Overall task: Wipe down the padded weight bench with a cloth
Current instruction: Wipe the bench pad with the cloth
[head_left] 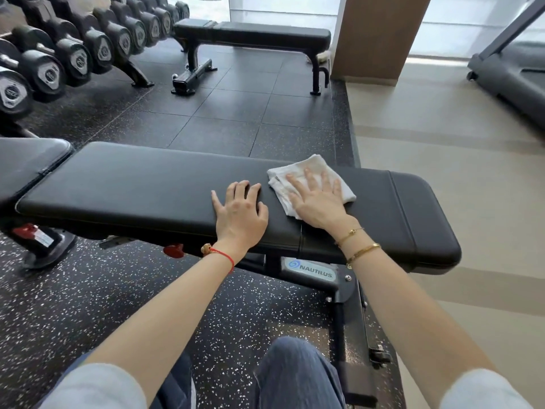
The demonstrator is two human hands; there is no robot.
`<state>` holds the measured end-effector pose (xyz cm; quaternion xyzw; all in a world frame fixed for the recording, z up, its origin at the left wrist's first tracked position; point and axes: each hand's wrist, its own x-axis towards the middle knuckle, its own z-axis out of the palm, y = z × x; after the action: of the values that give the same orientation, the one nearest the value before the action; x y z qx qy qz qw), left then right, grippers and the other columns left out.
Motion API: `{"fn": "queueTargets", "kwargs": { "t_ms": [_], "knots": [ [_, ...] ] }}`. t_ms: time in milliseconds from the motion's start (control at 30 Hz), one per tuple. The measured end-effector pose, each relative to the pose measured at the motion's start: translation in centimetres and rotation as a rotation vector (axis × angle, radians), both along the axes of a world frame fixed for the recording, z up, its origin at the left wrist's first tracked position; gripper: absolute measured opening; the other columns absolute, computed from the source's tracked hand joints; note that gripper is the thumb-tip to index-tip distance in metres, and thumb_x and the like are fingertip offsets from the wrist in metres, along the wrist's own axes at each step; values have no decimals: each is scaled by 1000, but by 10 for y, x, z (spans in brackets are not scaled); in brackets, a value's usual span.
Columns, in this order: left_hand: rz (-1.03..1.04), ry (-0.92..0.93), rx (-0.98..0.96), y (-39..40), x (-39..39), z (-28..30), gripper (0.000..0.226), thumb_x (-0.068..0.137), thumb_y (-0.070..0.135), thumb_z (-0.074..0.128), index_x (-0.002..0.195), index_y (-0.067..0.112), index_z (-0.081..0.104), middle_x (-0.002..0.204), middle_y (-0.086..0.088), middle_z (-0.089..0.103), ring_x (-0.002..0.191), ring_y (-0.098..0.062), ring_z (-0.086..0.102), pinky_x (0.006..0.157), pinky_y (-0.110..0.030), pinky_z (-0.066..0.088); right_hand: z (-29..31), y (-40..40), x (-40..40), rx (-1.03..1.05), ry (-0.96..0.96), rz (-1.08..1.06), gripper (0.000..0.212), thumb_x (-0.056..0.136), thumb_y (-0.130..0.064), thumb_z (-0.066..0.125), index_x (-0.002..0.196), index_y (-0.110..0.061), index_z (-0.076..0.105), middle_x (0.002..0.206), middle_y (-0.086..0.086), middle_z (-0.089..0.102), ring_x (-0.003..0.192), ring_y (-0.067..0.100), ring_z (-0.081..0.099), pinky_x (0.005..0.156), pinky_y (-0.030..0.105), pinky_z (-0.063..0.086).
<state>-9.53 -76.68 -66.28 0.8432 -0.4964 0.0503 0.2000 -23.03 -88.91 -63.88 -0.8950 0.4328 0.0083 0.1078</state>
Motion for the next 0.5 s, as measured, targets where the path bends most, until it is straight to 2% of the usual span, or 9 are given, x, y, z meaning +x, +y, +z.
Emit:
{"fn": "queueTargets", "kwargs": {
  "t_ms": [133, 367, 500],
  "knots": [
    [-13, 22, -5, 3, 0, 1, 48, 97, 33, 40, 144, 26, 43, 151, 0, 39, 144, -19, 26, 119, -61, 8, -3, -8, -37, -11, -23, -53, 51, 103, -46, 19, 153, -48, 9, 166, -3, -2, 151, 32, -7, 119, 49, -9],
    [-10, 27, 7, 3, -3, 2, 48, 98, 33, 39, 145, 25, 42, 152, -2, 37, 145, -20, 25, 118, -62, 8, 10, -66, -114, 56, 13, -377, 52, 103, -45, 20, 153, -48, 9, 166, -3, -4, 151, 32, -7, 120, 48, -9],
    [-3, 37, 40, 2, -5, 3, 49, 98, 31, 38, 147, 24, 39, 153, -3, 35, 146, -21, 23, 118, -62, 8, 10, -59, -115, 63, 30, -385, 52, 103, -46, 18, 154, -46, 6, 166, -2, -7, 150, 35, -9, 120, 51, -11]
  ]
}}
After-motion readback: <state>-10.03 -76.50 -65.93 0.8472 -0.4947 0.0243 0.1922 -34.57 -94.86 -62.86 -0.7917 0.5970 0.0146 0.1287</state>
